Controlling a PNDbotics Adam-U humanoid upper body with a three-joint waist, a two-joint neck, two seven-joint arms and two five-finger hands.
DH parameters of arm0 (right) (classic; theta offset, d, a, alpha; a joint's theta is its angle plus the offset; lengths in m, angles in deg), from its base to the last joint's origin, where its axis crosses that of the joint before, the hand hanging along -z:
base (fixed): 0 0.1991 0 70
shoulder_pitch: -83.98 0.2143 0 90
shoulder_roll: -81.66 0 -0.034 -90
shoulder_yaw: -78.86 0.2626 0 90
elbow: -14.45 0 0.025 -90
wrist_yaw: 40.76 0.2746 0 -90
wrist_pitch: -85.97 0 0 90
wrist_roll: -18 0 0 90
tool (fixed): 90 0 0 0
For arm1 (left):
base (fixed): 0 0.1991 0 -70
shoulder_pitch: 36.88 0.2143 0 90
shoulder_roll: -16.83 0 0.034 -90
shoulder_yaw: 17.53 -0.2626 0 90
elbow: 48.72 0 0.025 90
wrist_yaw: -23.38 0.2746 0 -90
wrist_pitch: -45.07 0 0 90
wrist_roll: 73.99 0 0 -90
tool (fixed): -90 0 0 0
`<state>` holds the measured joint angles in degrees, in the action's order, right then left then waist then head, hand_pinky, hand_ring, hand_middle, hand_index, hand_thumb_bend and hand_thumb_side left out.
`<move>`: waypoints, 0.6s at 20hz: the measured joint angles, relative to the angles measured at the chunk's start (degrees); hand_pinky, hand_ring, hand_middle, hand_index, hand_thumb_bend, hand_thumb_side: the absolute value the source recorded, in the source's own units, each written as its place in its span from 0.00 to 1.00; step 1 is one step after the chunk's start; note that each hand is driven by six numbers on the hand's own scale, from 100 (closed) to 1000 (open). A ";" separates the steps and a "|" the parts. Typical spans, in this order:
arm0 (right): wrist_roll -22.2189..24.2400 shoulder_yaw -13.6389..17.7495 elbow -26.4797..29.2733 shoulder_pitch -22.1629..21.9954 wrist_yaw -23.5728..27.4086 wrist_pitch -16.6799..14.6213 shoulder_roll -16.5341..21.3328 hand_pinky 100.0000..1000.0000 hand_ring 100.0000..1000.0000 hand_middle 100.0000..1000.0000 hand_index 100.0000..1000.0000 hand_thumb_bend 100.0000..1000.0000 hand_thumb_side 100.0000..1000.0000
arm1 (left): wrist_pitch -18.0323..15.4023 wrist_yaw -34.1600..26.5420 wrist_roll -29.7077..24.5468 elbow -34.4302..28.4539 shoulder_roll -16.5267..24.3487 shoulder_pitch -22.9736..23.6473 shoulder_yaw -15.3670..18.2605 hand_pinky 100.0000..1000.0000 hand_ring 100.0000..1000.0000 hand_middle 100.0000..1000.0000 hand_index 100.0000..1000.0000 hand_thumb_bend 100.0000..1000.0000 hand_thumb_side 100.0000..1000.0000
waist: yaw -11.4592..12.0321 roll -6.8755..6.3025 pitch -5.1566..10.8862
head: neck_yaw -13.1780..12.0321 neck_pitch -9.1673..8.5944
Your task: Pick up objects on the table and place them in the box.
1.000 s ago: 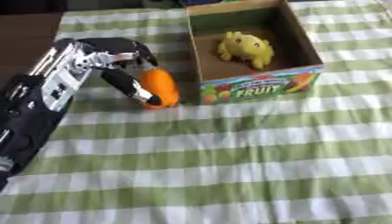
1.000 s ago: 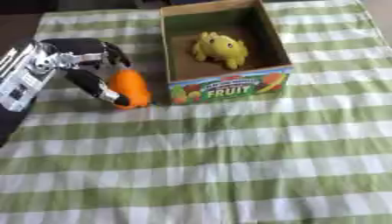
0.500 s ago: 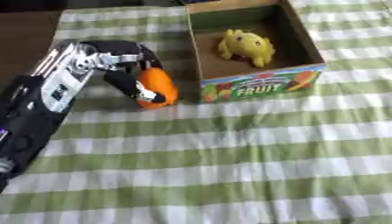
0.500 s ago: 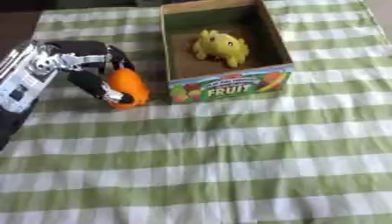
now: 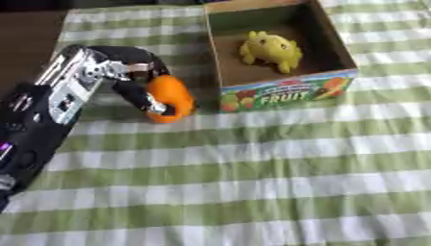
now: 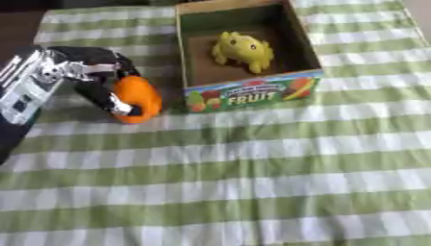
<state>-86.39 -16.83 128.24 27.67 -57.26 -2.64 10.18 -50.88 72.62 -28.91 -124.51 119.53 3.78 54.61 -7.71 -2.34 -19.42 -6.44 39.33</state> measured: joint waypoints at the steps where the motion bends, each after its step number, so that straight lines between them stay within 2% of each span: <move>1: -0.07 0.00 0.00 0.00 0.01 -0.04 0.00 0.71 0.83 0.74 0.83 0.00 1.00 | -0.10 0.27 -0.10 0.03 0.00 -0.04 0.01 0.51 0.73 0.73 0.84 0.05 0.42 | 0.00 0.01 0.00 | -0.01 0.00; 2: -0.13 0.00 0.00 0.00 0.03 -0.02 -0.01 0.71 0.83 0.74 0.83 0.00 1.00 | -0.18 0.48 -0.17 0.12 0.00 -0.08 0.02 0.51 0.73 0.73 0.84 0.05 0.42 | -0.02 0.01 0.00 | -0.02 0.00; 3: -0.17 0.00 0.00 0.00 0.05 -0.01 -0.01 0.71 0.83 0.74 0.83 0.00 1.00 | -0.24 0.56 -0.23 0.21 -0.01 -0.11 0.03 0.51 0.72 0.72 0.84 0.00 0.32 | -0.02 0.02 0.00 | -0.03 0.00; 5: -0.24 0.00 0.00 0.01 0.06 0.03 -0.01 0.71 0.83 0.74 0.83 0.00 1.00 | -0.28 0.55 -0.26 0.31 -0.01 -0.15 0.04 0.50 0.72 0.71 0.84 0.00 0.26 | -0.03 0.02 0.00 | -0.03 0.00; 12: -0.36 0.00 0.00 0.00 0.06 0.13 -0.01 0.71 0.83 0.74 0.83 0.00 1.00 | 0.60 -2.24 -0.01 0.28 -0.04 -0.16 0.05 0.49 0.69 0.68 0.82 0.00 0.21 | 0.00 0.02 0.00 | -0.01 0.00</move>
<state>-86.74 -16.82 128.24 27.67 -57.20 -2.50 10.16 -50.28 70.38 -28.92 -124.23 119.49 3.62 54.67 -7.72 -2.32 -19.42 -6.45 39.33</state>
